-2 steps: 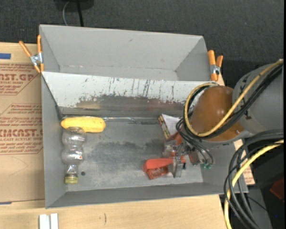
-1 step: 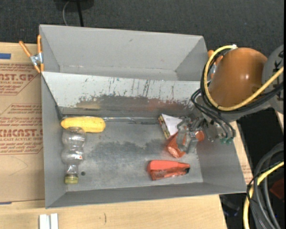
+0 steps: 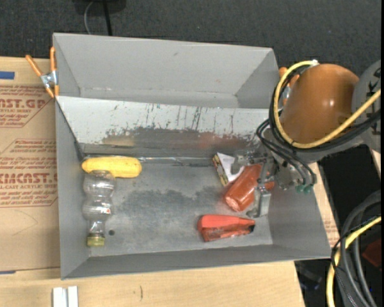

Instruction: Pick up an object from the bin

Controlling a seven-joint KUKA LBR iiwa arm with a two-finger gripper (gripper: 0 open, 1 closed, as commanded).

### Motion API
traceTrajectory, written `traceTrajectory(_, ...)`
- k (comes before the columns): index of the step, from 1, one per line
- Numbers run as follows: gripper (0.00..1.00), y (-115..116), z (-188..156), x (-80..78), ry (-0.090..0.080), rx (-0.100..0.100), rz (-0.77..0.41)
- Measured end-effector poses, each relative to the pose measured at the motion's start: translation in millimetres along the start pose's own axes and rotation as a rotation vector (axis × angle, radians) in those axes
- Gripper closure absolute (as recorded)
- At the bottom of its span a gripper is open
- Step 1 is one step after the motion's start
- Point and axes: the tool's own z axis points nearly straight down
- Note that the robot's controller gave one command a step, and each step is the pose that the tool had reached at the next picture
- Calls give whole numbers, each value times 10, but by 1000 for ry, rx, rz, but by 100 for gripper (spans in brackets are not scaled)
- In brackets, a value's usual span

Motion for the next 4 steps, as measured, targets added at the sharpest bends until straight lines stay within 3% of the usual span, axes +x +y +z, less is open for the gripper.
traceTrajectory(1, 0, 0, 0, 0, 0, 0, 0)
traceTrajectory(2, 0, -24, -24, -28, 2, 0, -75)
traceTrajectory(3, 0, -80, 184, -47, -4, 2, -199)
traceTrajectory(4, 0, -184, 724, 48, -6, 1, -2)
